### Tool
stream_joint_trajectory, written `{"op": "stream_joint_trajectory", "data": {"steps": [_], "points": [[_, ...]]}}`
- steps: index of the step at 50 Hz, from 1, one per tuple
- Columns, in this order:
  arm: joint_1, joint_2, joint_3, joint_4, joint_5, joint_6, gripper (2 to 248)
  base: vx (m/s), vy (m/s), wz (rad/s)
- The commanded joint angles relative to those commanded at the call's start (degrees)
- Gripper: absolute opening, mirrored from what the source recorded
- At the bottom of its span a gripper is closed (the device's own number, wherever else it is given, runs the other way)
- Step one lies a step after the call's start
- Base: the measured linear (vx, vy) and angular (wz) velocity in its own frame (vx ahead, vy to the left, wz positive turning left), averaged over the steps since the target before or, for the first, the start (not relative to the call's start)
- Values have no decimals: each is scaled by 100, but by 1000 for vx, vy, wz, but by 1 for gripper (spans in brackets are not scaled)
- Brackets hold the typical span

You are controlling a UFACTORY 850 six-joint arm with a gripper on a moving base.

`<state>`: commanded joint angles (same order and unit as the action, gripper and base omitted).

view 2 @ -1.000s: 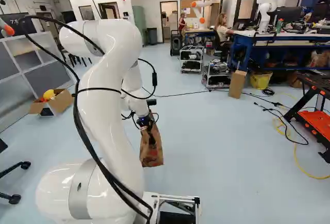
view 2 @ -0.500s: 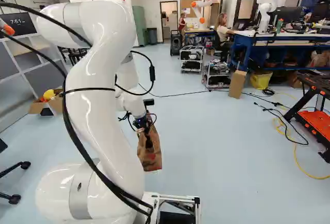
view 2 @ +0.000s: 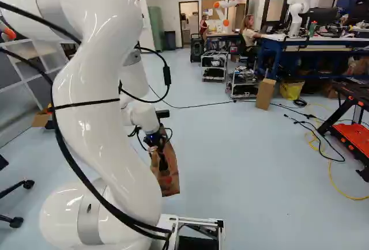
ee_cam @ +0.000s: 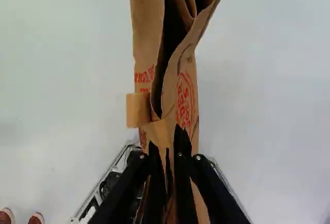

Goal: Pick up the grocery bag from the ground

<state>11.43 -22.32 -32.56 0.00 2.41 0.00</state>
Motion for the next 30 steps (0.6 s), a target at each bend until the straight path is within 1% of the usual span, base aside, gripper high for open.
{"op": "stream_joint_trajectory", "data": {"steps": [18,30], "points": [[108,851,706,0,0,0,21,-2,-1,0],[99,873,722,0,36,0,21,0,0,0]]}}
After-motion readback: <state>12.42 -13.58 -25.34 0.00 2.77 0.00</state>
